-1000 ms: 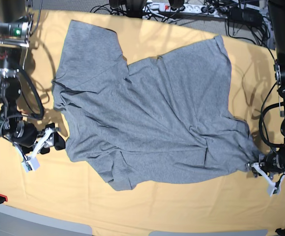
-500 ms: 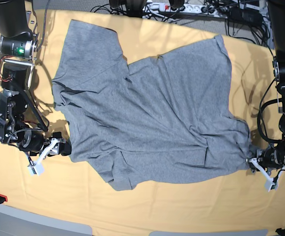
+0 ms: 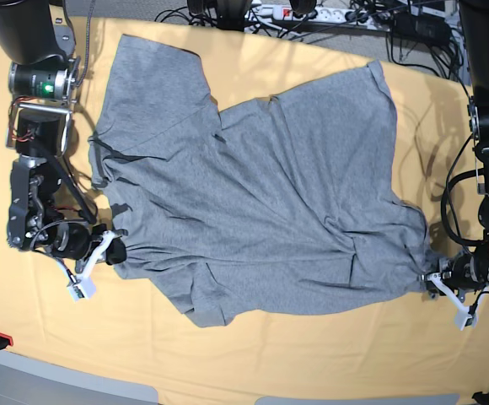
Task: Layout the t-shirt on the table in an organized manner, then fold the t-shirt properly
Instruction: 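Grasp the opposite hem corner with the right gripper and stretch the hem taut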
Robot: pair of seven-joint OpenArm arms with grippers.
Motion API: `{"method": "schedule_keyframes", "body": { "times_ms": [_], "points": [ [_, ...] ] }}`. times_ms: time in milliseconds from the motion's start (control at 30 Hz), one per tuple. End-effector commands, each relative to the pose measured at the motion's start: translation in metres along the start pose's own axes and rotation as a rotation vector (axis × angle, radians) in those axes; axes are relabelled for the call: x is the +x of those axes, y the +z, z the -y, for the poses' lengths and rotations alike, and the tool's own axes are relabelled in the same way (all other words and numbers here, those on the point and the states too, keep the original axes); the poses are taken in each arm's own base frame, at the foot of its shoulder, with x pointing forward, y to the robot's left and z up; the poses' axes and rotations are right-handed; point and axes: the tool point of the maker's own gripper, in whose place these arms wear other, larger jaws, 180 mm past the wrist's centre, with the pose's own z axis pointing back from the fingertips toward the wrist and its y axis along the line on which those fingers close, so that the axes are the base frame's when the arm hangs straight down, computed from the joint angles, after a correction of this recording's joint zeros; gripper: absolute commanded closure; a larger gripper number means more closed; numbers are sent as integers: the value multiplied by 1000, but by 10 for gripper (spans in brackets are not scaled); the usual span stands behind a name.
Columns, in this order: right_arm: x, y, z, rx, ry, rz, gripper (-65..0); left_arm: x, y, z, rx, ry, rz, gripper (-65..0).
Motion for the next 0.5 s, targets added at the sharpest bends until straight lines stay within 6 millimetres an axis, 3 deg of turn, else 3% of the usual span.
{"method": "schedule_keyframes", "body": {
  "times_ms": [0,233,467],
  "points": [
    [36,17,16,-35,34,77,0,32,14,2,-27,-22,87,0],
    [70,61,74,-214,63,96,0,68,27,14,-82,-61,165,0],
    [74,79,101,-329,100,56,0,105,38,41,-193,-115,315,0]
  ]
}}
